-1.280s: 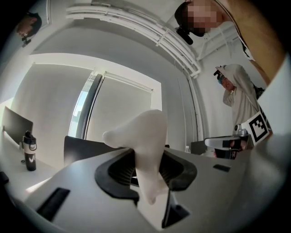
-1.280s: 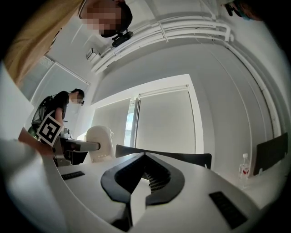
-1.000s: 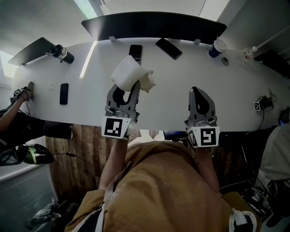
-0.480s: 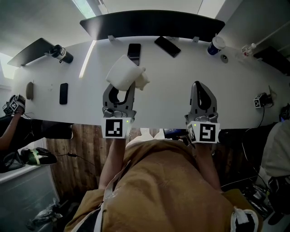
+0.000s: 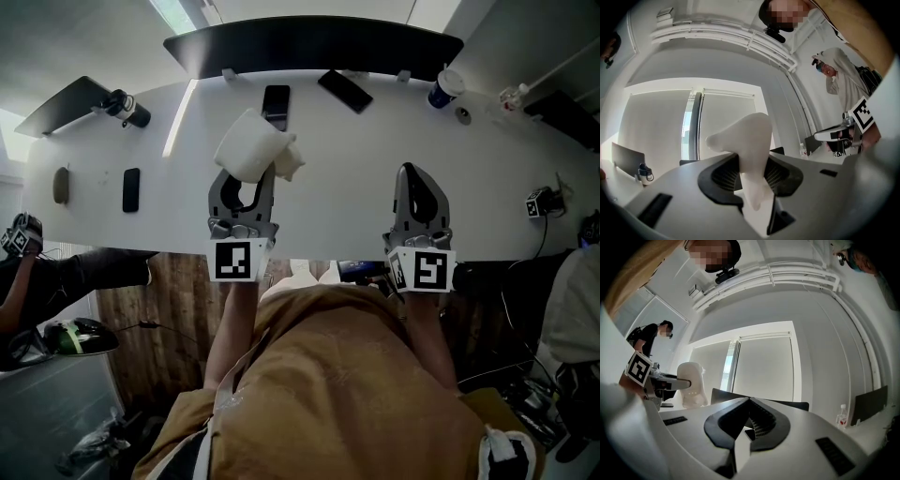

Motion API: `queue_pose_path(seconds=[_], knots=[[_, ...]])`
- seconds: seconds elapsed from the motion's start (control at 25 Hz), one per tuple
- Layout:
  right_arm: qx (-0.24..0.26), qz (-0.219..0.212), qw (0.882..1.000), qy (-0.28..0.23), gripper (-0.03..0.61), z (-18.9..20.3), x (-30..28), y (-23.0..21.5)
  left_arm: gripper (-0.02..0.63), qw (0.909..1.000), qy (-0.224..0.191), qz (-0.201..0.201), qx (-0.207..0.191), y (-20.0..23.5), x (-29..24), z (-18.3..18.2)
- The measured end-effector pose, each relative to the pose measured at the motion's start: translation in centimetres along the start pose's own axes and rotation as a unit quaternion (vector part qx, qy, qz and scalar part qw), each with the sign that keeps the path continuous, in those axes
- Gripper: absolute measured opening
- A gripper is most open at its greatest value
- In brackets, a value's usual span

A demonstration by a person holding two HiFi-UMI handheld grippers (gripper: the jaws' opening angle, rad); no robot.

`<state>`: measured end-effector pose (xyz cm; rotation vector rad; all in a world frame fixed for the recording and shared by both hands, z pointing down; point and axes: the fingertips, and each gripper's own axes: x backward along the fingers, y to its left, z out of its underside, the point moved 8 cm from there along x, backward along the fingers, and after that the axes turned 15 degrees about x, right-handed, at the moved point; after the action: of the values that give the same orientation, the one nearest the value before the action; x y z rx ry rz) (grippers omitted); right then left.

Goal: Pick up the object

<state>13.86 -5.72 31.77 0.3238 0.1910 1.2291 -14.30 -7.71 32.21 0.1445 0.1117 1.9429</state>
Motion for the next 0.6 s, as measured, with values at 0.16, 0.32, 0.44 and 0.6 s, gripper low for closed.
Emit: queue_pose_path(seconds=[0.16,0.32,0.44,0.6], knots=[[0.012,-0.007,1.000,0.011,0.008,0.03,0.06,0.24,0.147,1.0000,0.001,-0.002,-0.005,-0.08,0.11,0.02],[0.013,-0.009,1.000,0.012,0.008,0.10,0.31,0.34,0.147,1.0000,0.001,-0.002,-0.002,-0.06,0.27,0.15],[0.012,-0.008,1.000,0.018,0.008,0.18,0.50,0.27,0.147,0.9999,-0.003,0.000,0.011,-0.09,0.36,0.08],[0.013,-0.008,1.000,0.019,0.008,0.21,0.60,0.16,0.147,1.0000,-0.001,-0.001,0.008,-0.04,0.36,-0.11]])
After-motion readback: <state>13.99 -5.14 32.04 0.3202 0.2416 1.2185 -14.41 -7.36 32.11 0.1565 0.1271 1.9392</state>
